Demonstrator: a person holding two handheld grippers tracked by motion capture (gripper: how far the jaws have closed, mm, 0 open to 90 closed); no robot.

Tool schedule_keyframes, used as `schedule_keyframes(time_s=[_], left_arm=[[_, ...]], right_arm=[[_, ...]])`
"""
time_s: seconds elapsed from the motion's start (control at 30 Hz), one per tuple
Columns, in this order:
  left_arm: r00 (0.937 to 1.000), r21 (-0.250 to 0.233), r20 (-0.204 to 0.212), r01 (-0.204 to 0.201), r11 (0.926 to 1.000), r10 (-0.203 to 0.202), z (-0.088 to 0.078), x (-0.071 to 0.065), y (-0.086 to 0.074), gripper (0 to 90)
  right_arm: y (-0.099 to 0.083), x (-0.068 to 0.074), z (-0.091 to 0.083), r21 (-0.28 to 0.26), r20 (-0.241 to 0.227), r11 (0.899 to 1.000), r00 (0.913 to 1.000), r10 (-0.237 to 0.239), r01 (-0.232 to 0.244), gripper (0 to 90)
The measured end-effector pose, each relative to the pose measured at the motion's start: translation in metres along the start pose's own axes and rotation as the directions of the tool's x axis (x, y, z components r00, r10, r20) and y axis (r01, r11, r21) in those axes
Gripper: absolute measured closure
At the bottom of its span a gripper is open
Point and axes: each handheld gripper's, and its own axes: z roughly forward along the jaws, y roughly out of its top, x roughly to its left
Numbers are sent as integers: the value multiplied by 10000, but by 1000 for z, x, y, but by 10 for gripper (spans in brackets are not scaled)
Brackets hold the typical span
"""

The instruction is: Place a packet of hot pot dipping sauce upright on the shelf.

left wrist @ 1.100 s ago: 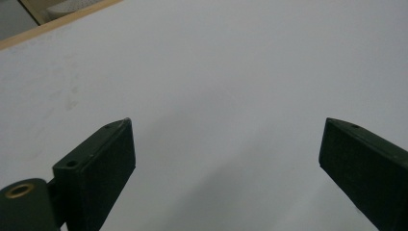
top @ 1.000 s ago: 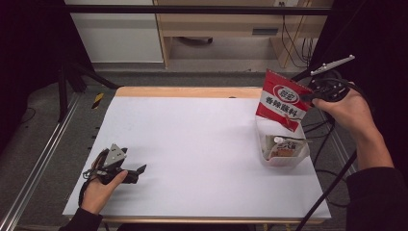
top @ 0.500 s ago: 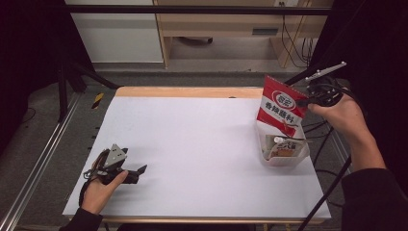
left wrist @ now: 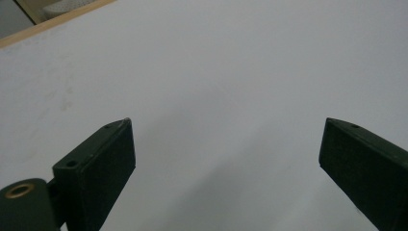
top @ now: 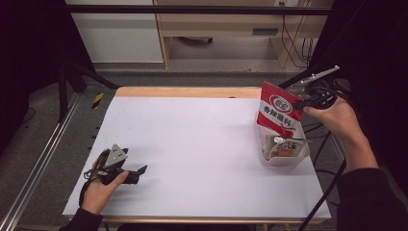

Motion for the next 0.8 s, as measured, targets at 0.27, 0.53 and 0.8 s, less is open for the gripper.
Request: schedule_keyframes(time_s=[0.27,0.53,0.8], left_arm=[[10000,34,28,-35,10000,35,1,-2,0,53],[10000,34,60,-59,10000,59,1,-2,0,53],[9999,52,73,-73,10000,72,1,-2,0,53]], right_arm=[[-2,-1,2,-100,28,9999,10000,-32,32,894],[-4,-3,6,-102,541,9999,9985,-38,43,890],[-10,-8,11,48,645,9999,9978,152,-156,858]])
